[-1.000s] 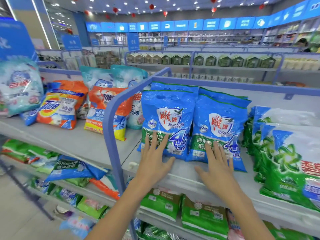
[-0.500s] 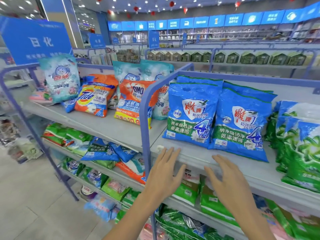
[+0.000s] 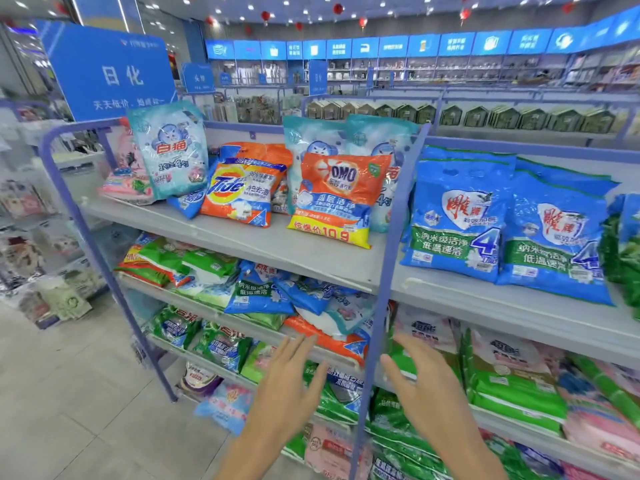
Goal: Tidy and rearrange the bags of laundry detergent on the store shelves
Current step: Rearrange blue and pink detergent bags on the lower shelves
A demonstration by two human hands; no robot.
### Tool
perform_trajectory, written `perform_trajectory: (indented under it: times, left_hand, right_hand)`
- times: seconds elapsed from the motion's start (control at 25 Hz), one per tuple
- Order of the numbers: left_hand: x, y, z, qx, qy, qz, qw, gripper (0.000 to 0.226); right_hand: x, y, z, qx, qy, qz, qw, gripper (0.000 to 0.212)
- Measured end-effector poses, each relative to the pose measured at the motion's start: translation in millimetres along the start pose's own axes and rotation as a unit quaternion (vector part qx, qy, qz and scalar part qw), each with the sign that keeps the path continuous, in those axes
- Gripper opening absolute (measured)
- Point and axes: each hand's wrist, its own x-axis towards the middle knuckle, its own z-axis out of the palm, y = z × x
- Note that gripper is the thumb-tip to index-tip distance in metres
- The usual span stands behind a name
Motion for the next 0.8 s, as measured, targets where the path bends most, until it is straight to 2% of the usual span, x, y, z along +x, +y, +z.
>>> perform_trajectory:
  times: [0.32, 0.6, 0.8]
  left_hand:
    - [-35.1, -89.6, -44.2, -0.028, -0.002, -0.031, 0.999, 0.051]
    - [-22.5, -121.3, -50.9, -0.023, -0.01, -0.051, 0.998, 0.045]
    - [2.2, -128.5, -40.6, -0.018, -0.041, -0.054, 0.998, 0.053]
  right_hand:
    - [-15.6, -44.4, 76.5, 0.02, -0.046, 0.03, 0.998, 0.053]
    - [-1.3, -61.8, 106.8, 0.032, -0.063, 0.019, 0.997, 0.049]
    - [22.3, -67.4, 121.7, 0.054, -0.071, 0.033, 0.995, 0.039]
